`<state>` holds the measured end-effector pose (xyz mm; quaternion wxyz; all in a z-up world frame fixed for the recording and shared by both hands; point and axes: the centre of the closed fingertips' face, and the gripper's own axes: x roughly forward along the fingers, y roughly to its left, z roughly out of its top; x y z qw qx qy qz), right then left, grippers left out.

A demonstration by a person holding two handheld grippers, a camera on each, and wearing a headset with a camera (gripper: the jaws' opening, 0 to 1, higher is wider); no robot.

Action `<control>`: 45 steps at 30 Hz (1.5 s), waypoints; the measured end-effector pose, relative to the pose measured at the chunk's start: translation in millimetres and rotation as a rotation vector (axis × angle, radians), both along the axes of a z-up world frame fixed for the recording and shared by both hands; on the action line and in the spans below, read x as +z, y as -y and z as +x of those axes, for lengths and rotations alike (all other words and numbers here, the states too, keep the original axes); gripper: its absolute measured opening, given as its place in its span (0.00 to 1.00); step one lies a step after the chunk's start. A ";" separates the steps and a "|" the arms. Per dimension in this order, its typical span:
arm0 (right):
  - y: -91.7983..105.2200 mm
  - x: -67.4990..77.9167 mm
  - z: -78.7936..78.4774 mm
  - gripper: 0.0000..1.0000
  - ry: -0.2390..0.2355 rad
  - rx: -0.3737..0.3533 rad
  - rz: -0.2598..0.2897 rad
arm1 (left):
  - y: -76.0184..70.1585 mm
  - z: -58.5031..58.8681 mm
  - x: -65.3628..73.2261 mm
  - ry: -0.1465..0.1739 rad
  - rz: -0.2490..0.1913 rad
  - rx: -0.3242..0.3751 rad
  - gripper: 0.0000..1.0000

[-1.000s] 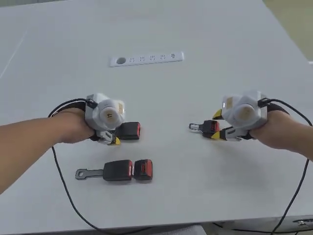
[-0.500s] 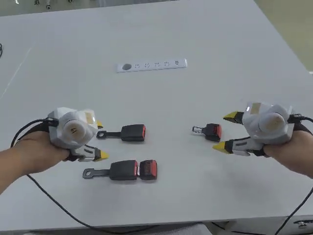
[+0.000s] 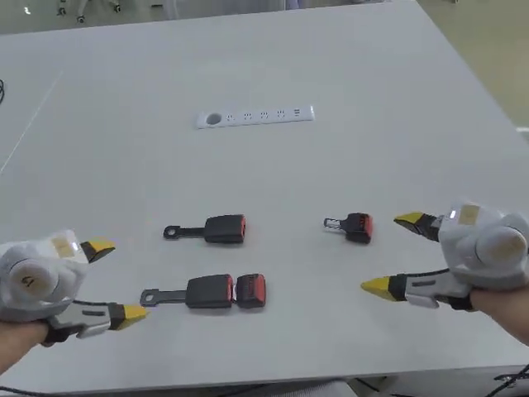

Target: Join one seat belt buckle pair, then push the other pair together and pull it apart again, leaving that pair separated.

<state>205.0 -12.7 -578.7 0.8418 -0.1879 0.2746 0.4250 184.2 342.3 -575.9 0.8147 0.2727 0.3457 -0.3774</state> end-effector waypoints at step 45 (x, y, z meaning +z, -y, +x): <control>6.6 -5.1 -36.1 1.00 -0.043 -0.195 0.110 | -21.0 -35.2 -3.1 0.008 -0.094 0.197 1.00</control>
